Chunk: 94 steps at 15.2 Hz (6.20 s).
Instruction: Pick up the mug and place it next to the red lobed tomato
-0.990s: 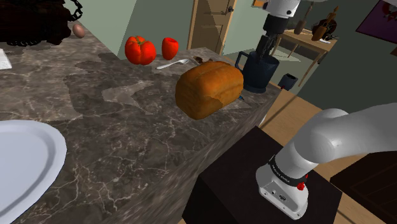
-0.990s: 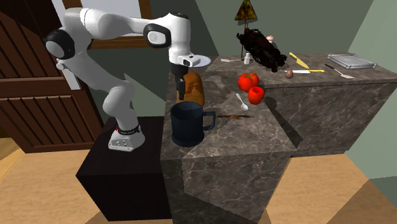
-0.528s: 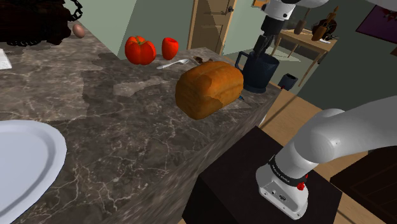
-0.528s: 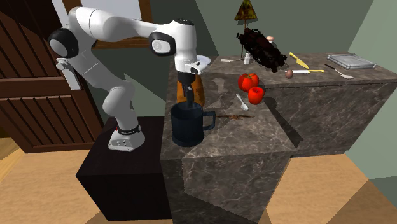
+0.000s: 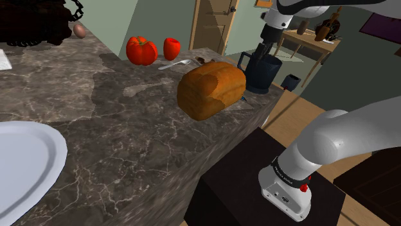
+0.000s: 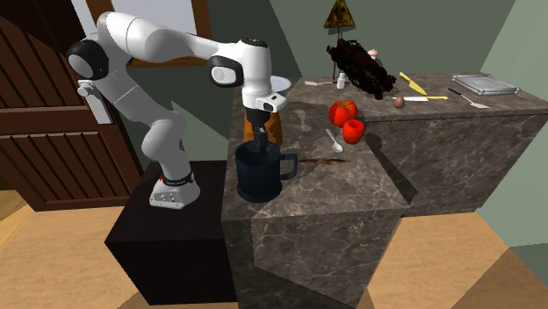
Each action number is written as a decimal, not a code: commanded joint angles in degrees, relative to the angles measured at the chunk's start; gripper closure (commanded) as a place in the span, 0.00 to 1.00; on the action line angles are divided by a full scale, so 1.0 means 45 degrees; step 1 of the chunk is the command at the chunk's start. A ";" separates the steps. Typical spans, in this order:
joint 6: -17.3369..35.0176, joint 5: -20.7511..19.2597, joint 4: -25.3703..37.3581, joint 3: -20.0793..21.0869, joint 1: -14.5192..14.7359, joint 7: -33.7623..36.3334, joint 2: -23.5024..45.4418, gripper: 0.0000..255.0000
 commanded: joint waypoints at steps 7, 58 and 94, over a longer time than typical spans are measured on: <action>0.0014 -0.0001 -0.0012 -0.0002 -0.0001 -0.0001 0.0000 1.00; -0.6951 0.0776 0.9259 0.0640 0.0492 0.0167 0.2361 1.00; -0.5147 0.1675 1.3706 0.3241 0.2694 0.5058 0.8689 1.00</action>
